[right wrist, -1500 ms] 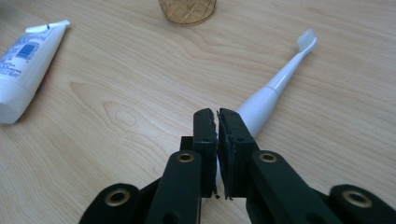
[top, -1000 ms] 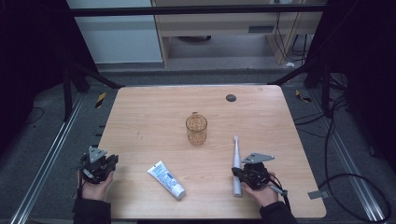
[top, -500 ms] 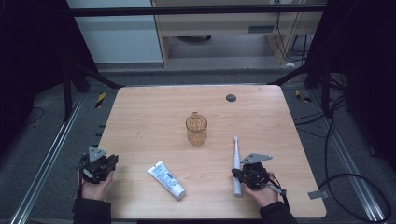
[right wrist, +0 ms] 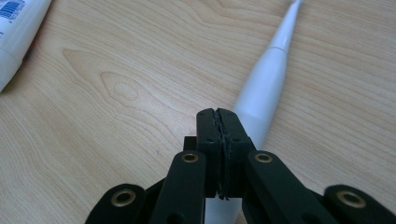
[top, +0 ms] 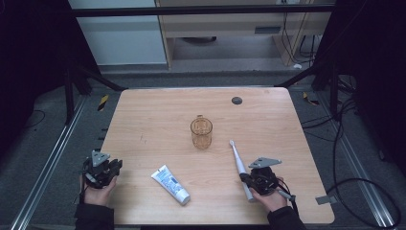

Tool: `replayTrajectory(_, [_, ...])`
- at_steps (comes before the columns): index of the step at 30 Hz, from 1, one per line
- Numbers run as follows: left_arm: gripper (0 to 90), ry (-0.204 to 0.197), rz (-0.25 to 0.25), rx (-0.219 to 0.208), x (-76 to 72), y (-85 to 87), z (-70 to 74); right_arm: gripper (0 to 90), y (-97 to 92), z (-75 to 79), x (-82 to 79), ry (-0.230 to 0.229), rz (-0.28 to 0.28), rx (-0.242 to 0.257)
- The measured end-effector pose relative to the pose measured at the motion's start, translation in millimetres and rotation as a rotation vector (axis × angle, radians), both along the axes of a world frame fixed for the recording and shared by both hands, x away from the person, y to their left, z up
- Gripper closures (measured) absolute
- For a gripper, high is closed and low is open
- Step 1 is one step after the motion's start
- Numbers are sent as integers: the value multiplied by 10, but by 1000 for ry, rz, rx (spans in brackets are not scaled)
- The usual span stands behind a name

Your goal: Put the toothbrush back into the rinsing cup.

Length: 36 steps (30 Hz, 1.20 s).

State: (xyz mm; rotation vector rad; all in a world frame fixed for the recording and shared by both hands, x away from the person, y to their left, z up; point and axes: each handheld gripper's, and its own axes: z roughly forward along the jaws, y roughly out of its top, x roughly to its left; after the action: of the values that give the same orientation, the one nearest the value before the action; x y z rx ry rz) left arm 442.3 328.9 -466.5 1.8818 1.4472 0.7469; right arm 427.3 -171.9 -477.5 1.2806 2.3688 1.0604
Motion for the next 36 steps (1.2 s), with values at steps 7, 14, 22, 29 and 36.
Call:
replayTrajectory(7, [760,0,-2,-1,0,0,0,878,-2,5,-1,4,3,3])
replayTrajectory(14, [760,-2,-3,-1,3,0,0,880,-134,143,12,-52,-50,10])
replayTrajectory(22, [738,3,-8,3,31,-15,-9,849,-272,233,71,-57,-101,5])
replayTrajectory(29, [684,-3,-32,-1,46,-40,-27,766,-264,339,150,-45,-99,-31])
replayTrajectory(36, [592,7,-42,0,63,-63,-55,666,-240,452,225,-11,-98,-46])
